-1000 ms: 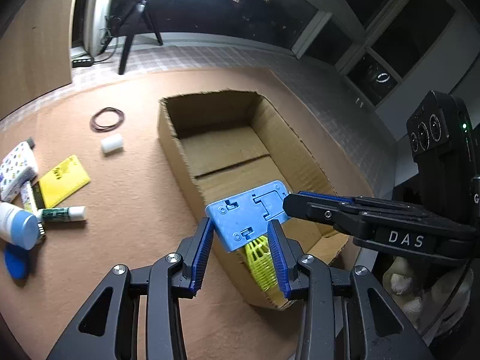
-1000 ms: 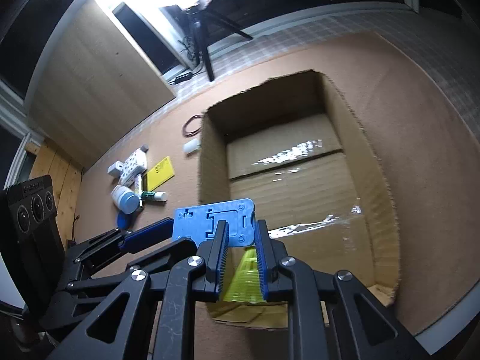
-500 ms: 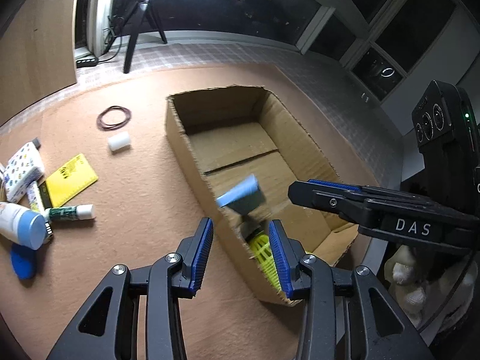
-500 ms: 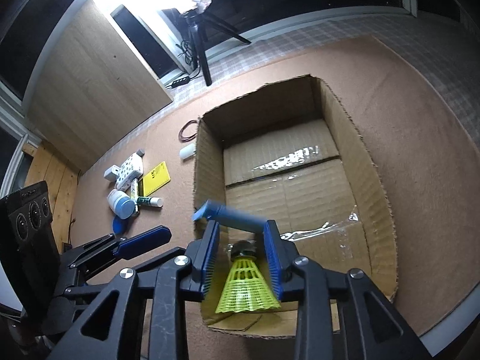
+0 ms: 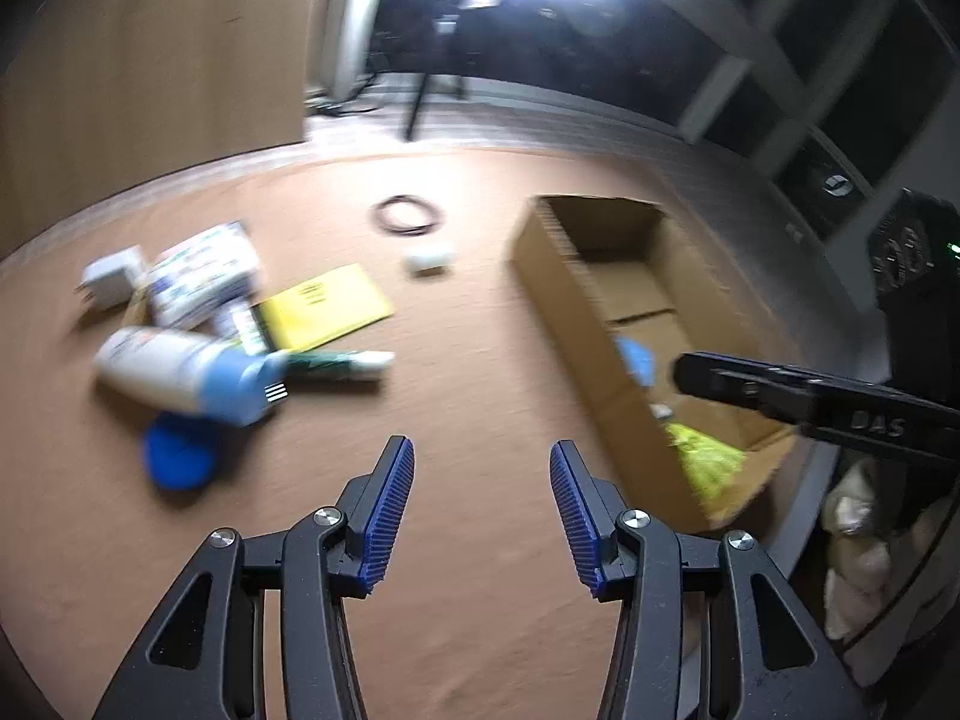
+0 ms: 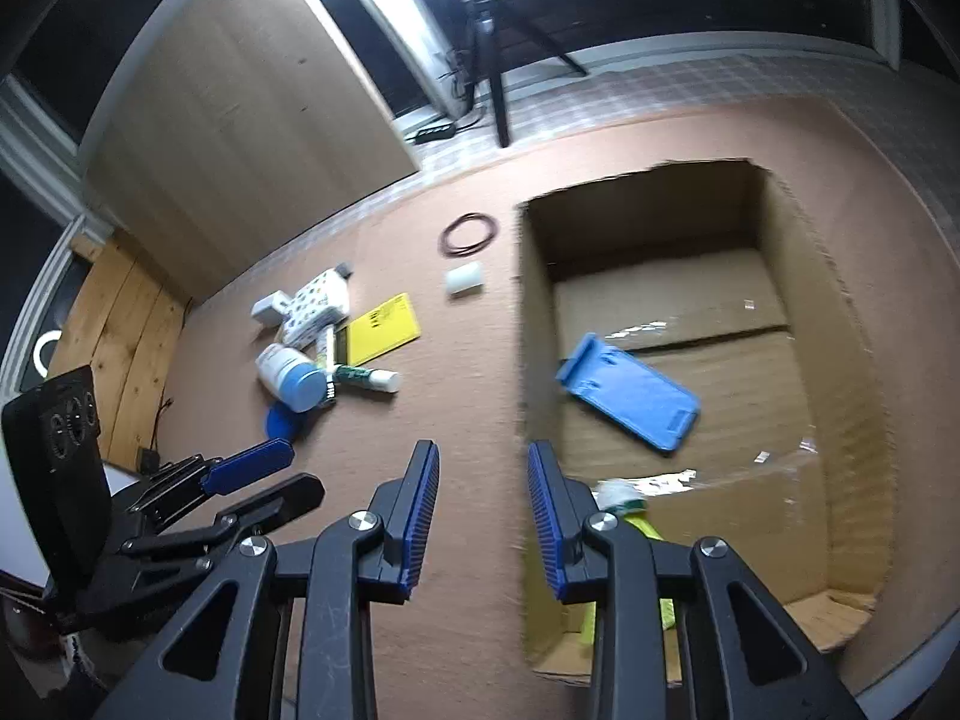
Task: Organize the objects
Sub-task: 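Carry the blue phone stand with the right tool into the box and release, then grasp the green glue stick with the right tool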
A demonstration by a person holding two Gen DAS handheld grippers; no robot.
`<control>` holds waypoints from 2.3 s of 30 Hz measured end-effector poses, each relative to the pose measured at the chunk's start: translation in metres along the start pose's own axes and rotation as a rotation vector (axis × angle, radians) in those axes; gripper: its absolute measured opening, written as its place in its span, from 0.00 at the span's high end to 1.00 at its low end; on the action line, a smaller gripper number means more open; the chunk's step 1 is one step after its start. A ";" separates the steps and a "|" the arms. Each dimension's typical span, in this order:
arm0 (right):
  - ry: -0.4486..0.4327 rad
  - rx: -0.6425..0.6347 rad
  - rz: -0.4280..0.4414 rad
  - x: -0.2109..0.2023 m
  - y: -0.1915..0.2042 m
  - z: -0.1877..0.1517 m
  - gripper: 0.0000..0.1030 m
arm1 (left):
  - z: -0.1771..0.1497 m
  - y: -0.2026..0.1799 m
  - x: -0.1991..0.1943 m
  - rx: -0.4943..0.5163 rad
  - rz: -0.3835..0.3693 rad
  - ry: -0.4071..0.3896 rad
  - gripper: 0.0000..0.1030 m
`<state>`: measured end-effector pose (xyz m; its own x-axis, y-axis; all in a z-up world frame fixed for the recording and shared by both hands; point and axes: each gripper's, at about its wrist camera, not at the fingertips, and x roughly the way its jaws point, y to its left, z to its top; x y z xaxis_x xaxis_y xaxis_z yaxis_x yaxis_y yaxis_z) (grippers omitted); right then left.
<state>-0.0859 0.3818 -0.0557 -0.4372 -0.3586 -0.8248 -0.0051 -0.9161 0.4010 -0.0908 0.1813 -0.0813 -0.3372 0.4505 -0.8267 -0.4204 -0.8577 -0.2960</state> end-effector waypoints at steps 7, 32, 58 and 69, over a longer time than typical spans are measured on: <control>0.027 -0.038 0.025 0.026 0.029 0.011 0.73 | -0.015 0.076 -0.011 -0.140 0.075 0.031 0.50; 0.206 -0.128 0.000 0.163 0.101 0.062 0.73 | 0.062 0.193 -0.001 -0.235 0.174 -0.038 0.59; 0.302 -0.225 0.007 0.178 0.116 0.045 0.75 | 0.027 0.151 0.058 -0.006 0.087 0.190 0.60; 0.291 -0.250 -0.040 0.164 0.105 0.023 0.86 | -0.016 0.132 0.019 0.037 0.041 0.137 0.60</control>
<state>-0.1786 0.2312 -0.1400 -0.1675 -0.3244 -0.9310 0.2184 -0.9331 0.2858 -0.1395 0.0727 -0.1436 -0.2381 0.3748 -0.8960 -0.4397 -0.8642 -0.2447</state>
